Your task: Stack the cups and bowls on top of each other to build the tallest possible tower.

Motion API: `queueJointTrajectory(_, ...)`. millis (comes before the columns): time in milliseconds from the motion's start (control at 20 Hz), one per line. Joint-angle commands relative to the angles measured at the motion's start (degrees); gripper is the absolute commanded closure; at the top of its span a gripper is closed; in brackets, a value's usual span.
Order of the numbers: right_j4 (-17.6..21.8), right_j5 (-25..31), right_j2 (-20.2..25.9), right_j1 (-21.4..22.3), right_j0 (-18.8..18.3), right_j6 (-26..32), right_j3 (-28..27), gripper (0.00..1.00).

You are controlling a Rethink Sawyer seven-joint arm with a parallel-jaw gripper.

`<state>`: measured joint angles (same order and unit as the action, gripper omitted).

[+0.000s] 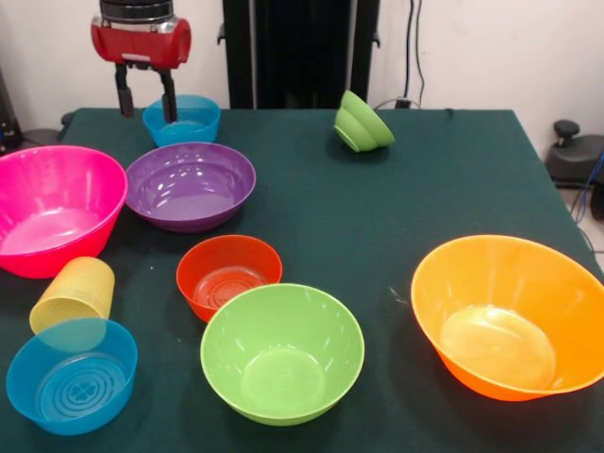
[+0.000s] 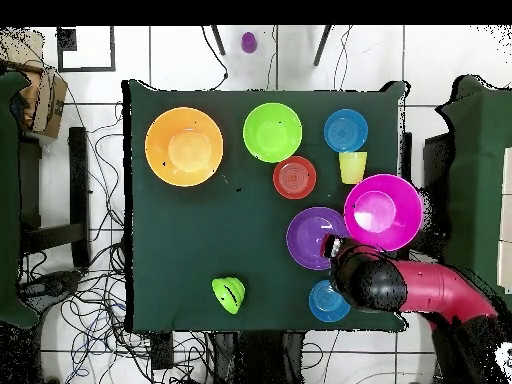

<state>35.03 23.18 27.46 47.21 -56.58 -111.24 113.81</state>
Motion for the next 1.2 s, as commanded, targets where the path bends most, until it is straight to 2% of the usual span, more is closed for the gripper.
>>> queueJointTrajectory(50,5.83,3.12,3.76,-4.16,3.03,9.27,-1.18,0.00)
queueJointTrajectory(1200,9.93,0.27,2.22,-9.70,4.80,5.56,-4.03,0.00)
